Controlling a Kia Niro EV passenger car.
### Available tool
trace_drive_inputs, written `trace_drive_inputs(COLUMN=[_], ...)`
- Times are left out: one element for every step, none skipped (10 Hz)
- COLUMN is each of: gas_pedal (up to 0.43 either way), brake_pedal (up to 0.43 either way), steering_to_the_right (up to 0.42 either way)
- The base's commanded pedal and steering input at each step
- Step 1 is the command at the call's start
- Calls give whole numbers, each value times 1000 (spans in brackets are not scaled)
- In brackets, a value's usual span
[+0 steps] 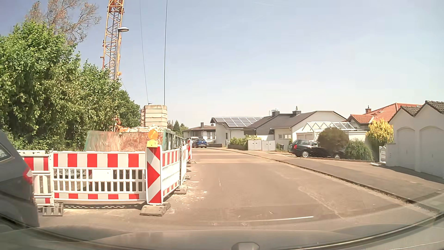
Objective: Follow the waypoints while adhering to traffic rules and regulations
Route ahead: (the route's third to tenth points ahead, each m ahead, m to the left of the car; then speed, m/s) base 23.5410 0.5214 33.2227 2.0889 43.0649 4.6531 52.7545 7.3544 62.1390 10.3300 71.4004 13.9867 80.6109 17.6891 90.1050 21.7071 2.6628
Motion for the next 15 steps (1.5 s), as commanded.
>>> trace_drive_inputs(gas_pedal=[20, 20, 20, 20, 20, 20, 20, 20, 20, 20, 20, 28, 28, 28, 28], brake_pedal=[0, 0, 0, 0, 0, 0, 0, 0, 0, 0, 0, 0, 0, 0, 0], steering_to_the_right=[139, 148, 151, 150, 149, 149, 149, 148, 147, 143, 138, 127, 109, 92, 71])
